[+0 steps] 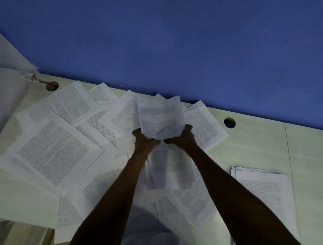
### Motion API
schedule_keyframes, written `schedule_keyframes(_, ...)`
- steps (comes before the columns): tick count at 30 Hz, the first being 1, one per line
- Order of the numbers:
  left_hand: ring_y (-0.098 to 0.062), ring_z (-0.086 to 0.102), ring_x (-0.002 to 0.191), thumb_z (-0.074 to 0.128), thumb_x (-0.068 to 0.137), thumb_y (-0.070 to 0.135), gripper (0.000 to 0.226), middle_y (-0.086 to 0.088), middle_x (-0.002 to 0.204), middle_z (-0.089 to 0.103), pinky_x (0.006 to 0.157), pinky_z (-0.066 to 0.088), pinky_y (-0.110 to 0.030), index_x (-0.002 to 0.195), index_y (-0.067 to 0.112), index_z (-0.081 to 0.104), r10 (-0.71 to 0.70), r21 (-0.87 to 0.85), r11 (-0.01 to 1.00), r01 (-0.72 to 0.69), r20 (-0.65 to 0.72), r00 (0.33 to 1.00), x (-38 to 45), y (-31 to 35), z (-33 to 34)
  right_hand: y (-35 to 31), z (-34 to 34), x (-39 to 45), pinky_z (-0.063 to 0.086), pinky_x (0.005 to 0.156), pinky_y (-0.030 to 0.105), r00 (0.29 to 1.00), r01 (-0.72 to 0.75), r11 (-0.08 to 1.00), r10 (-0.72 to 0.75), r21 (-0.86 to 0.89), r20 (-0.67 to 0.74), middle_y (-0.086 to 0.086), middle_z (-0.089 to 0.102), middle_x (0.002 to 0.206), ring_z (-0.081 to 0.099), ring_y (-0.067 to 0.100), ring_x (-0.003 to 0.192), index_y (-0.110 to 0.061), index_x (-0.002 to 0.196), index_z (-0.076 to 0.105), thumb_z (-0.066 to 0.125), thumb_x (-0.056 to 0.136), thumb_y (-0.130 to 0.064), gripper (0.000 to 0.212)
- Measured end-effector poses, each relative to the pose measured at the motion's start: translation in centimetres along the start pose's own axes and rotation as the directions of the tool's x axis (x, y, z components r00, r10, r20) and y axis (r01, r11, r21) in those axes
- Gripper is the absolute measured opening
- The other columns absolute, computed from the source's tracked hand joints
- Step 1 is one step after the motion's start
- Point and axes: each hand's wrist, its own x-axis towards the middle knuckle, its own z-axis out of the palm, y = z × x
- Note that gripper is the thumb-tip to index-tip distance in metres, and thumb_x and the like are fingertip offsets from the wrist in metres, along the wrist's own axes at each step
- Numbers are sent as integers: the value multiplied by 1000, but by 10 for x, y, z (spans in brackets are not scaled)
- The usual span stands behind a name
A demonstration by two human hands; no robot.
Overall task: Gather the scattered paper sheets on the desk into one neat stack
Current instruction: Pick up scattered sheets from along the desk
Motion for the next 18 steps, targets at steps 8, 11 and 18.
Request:
schedule_keyframes(8,-39,55,112,67,81,24,23,-16,117,57,87,47,-42,102,14,66,-14,383,900,207,-450,893,-34,-22,-11,15,3,-13,47,105,51,1000,-2,945,-7,-328,-24,14,55,135,50,38,131,-14,137,56,82,80,-44,69)
schedule_keyframes(11,-40,38,122,74,77,34,50,-18,131,33,96,43,-55,119,20,52,-166,362,846,392,-519,838,-49,-19,4,9,24,-30,40,107,55,1000,6,900,1,-435,15,17,33,143,36,41,135,-12,147,30,87,74,-50,100)
schedule_keyframes(18,-39,55,113,72,79,23,43,-19,125,54,95,49,-47,117,8,56,-111,213,952,221,-430,896,-43,-25,-12,4,29,-30,49,99,41,997,26,979,-11,-202,77,13,48,140,53,33,130,-4,145,33,91,74,-30,96)
